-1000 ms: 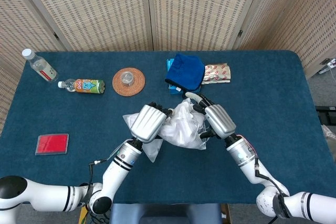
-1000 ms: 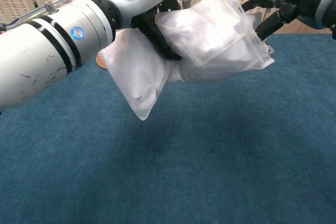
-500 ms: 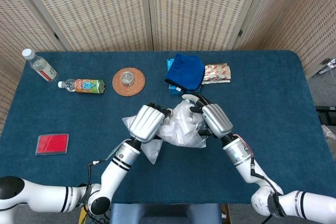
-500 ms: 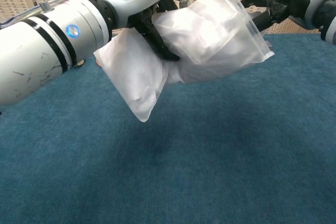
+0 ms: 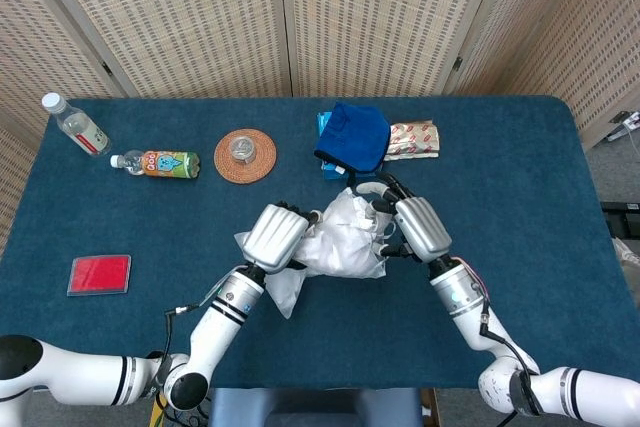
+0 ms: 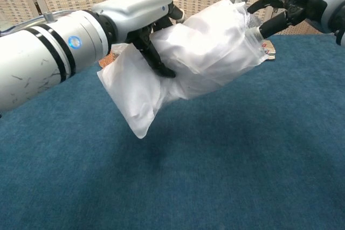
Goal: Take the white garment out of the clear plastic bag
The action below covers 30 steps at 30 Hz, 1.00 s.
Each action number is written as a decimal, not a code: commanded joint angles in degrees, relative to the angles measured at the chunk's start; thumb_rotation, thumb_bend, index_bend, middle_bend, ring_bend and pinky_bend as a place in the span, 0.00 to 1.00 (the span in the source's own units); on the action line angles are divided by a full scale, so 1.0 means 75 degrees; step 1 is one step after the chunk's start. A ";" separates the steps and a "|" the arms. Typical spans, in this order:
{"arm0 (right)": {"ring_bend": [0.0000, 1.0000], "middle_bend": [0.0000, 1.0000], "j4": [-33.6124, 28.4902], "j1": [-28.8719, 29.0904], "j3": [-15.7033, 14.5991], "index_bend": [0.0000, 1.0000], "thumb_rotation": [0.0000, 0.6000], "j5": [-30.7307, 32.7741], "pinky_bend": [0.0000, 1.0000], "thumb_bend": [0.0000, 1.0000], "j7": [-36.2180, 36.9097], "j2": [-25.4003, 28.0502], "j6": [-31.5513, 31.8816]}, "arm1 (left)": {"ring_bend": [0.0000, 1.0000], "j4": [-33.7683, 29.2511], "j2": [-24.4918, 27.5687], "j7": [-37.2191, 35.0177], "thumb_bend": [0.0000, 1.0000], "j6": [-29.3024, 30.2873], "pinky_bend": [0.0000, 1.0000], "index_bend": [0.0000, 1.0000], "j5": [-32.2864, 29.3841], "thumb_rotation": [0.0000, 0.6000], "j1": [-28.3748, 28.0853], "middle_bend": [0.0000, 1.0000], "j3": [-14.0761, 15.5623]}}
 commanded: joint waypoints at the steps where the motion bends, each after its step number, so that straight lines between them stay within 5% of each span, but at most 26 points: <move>1: 0.05 0.24 0.0078 0.0007 0.0001 0.90 1.00 0.0050 0.22 0.57 -0.0003 -0.0041 -0.0020 | 0.50 -0.0051 -0.0004 0.0286 0.09 0.0044 0.49 0.30 -0.0325 1.00 -0.0047 0.58 0.0028; 12: 0.05 0.25 0.0622 0.0163 0.0051 0.90 1.00 0.0333 0.22 0.58 -0.0092 -0.0355 -0.0243 | 0.26 -0.0307 0.0014 0.0892 0.04 0.0301 0.47 0.14 -0.1240 1.00 -0.0135 0.24 0.0116; 21: 0.05 0.25 0.1376 0.0387 0.0157 0.90 1.00 0.0730 0.22 0.58 -0.0163 -0.0768 -0.0568 | 0.24 -0.0291 -0.0001 0.0780 0.04 0.0445 0.46 0.15 -0.1056 1.00 -0.0037 0.22 0.0413; 30: 0.05 0.25 0.2040 0.0610 0.0293 0.90 1.00 0.1031 0.22 0.58 -0.0178 -0.1196 -0.0815 | 0.31 0.0576 -0.0266 -0.0202 0.04 0.0606 0.46 0.25 0.0721 1.00 0.0264 0.28 0.1051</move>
